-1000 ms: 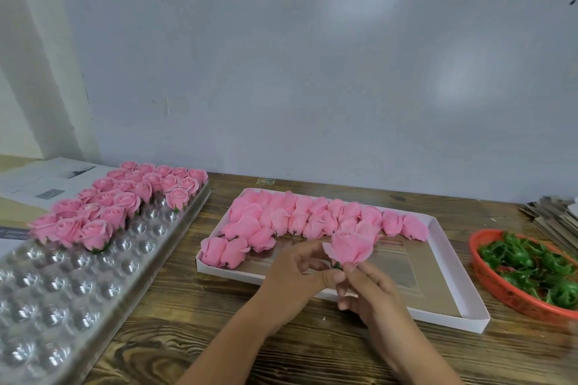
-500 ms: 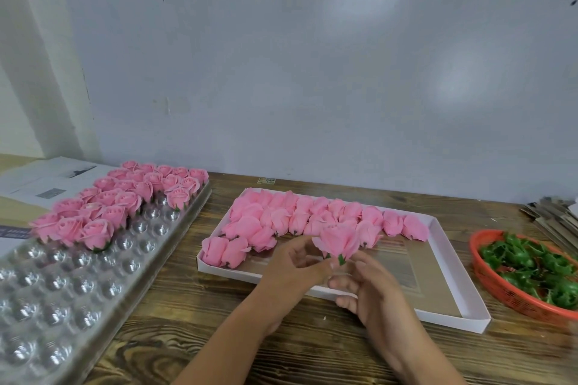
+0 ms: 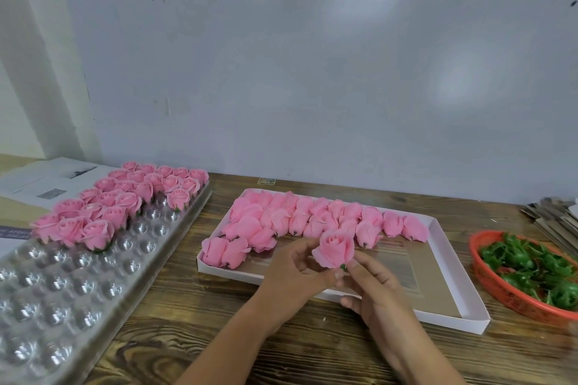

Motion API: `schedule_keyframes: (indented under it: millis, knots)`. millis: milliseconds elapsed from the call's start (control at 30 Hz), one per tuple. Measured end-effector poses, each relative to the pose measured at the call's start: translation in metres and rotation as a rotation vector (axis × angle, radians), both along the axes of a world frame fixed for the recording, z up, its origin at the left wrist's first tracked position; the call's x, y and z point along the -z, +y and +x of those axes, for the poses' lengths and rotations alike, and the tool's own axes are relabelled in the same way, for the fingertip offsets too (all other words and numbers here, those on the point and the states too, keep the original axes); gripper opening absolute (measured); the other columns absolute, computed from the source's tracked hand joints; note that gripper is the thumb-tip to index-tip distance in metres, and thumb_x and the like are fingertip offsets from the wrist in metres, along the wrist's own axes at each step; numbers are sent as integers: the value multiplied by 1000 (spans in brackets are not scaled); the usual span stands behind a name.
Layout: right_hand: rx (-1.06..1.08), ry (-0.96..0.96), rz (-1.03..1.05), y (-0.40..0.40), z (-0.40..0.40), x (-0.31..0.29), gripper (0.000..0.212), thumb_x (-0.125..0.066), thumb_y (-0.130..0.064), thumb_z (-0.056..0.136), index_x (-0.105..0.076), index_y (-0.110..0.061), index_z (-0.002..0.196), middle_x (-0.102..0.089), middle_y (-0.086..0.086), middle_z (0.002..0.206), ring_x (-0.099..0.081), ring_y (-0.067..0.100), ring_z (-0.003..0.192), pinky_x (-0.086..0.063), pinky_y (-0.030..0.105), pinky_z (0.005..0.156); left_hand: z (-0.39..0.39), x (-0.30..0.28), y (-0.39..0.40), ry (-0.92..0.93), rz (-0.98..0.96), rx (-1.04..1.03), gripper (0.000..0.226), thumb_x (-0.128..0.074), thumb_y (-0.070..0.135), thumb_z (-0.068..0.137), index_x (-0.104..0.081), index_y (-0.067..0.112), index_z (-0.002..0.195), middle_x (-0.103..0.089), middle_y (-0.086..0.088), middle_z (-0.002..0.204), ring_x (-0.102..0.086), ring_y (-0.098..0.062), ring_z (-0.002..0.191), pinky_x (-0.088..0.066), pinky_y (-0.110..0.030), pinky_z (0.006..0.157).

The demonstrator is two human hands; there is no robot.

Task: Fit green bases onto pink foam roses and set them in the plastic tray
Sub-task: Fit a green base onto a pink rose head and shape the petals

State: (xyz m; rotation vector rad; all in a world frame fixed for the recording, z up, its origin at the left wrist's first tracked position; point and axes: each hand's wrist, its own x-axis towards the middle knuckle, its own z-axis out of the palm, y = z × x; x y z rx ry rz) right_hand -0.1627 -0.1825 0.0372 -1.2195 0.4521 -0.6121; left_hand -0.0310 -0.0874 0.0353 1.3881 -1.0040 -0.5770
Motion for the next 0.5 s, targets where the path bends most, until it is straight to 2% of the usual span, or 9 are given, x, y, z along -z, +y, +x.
schedule_keyframes:
  millis: [100, 167, 200, 300, 400, 467, 500]
  knots:
    - [2, 7, 20, 1, 1, 1, 37, -66, -40, 76, -74, -20, 105, -74, 9, 97, -64, 16, 80, -48, 26, 61, 2, -2, 1, -3, 23, -48, 39, -82, 37, 77, -68, 51, 110, -74, 16, 108, -68, -5, 101, -58, -21, 83]
    - [12, -1, 56, 0, 3, 2, 38, -61, -35, 78, -72, -14, 107, -73, 11, 99, -61, 16, 71, -43, 28, 58, 10, -9, 6, 6, 36, -112, 36, -83, 36, 76, -68, 55, 102, -74, 20, 99, -68, 3, 90, -54, -11, 72]
    - [20, -5, 68, 0, 3, 3, 38, -60, -33, 79, -71, -12, 108, -72, 12, 98, -59, 16, 68, -40, 29, 57, 19, -14, 8, 9, 36, -150, 31, -84, 33, 77, -70, 51, 99, -75, 18, 95, -68, 5, 84, -52, -8, 68]
    - [22, -6, 67, -1, 4, 6, 29, -56, -21, 89, -69, -8, 111, -70, 12, 95, -56, 17, 66, -37, 30, 55, 61, -33, 22, 8, 40, -291, 24, -82, 22, 80, -71, 35, 97, -76, 12, 87, -69, 2, 70, -52, -11, 58]
    - [19, 1, 72, -1, 5, 7, 24, -50, -6, 95, -69, -6, 109, -71, 13, 92, -56, 18, 65, -38, 30, 53, 113, -52, 43, -100, 79, -524, 23, -80, 24, 82, -65, 37, 93, -73, 9, 84, -68, -1, 71, -51, -11, 52]
    - [20, 4, 77, 0, 7, 8, 24, -49, -1, 95, -69, -4, 108, -70, 14, 91, -56, 18, 64, -38, 29, 51, 153, -56, 63, -158, 109, -701, 19, -80, 30, 83, -64, 34, 91, -69, 10, 87, -66, -8, 75, -54, -22, 59]
    - [20, 3, 80, 0, 8, 8, 24, -49, 1, 94, -69, -4, 107, -70, 14, 90, -56, 18, 63, -38, 28, 50, 172, -57, 72, -186, 142, -762, 20, -80, 30, 83, -65, 30, 97, -69, 7, 90, -65, -13, 76, -54, -27, 61]
